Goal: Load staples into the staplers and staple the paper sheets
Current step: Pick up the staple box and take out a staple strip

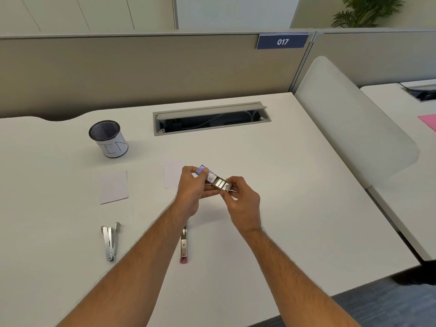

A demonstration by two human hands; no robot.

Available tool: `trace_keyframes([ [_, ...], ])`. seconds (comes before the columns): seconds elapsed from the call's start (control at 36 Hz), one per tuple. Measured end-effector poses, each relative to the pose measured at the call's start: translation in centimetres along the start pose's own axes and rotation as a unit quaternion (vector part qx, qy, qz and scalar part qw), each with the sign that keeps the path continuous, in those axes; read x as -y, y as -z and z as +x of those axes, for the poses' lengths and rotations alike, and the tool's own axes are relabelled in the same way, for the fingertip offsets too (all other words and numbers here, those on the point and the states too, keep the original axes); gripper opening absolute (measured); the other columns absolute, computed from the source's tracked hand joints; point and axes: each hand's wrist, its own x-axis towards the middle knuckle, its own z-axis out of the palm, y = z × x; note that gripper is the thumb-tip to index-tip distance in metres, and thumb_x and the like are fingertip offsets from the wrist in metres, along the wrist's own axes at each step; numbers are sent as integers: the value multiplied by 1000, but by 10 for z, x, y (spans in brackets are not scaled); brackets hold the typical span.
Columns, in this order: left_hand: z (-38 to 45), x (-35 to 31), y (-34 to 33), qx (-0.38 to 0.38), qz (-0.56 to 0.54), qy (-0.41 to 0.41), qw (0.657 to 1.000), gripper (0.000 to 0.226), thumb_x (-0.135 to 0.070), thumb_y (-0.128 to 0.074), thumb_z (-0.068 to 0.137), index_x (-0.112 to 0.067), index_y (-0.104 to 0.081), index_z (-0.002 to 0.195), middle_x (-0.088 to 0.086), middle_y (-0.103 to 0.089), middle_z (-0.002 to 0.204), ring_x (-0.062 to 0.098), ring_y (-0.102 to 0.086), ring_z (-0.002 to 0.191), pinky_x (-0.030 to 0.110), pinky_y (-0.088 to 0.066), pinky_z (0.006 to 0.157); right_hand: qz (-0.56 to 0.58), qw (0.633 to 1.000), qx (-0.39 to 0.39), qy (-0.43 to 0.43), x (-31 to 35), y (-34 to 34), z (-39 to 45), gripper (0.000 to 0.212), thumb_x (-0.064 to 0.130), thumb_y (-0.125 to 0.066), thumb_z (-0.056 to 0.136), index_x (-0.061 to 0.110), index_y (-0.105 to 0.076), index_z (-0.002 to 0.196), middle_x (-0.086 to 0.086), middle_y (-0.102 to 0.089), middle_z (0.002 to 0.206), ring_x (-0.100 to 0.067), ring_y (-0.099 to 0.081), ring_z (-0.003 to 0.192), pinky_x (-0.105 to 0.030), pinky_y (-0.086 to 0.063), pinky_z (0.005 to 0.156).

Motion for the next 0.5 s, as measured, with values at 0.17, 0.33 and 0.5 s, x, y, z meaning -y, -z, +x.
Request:
trace_keyframes([
  [0.17,-1,5,-2,-6,-1,-4,1000,16,-18,-61,103,-16,-46,106,23,-72,104,34,-79,75,39,-65,63,-13,1000,4,15,-5,-1,1,16,7,-76,88,14,-69,101,3,-69,91,-16,-68,86,-12,-54,80],
  [0.33,-1,7,-1,10,-6,-7,1000,31,-7,-71,95,-16,-46,110,26,-71,109,36,-79,82,42,-66,70,-33,999,-1,8,-10,1,2,17,11,-74,90,12,-72,107,6,-71,96,-8,-67,90,-13,-54,81],
  [0.5,-2,9,-1,6,-16,-8,1000,30,-5,-71,95,-17,-47,107,26,-71,109,31,-79,79,34,-63,63,-65,997,2,32,-12,1,3,16,11,-74,91,12,-71,107,6,-72,99,-6,-66,94,-18,-56,84],
])
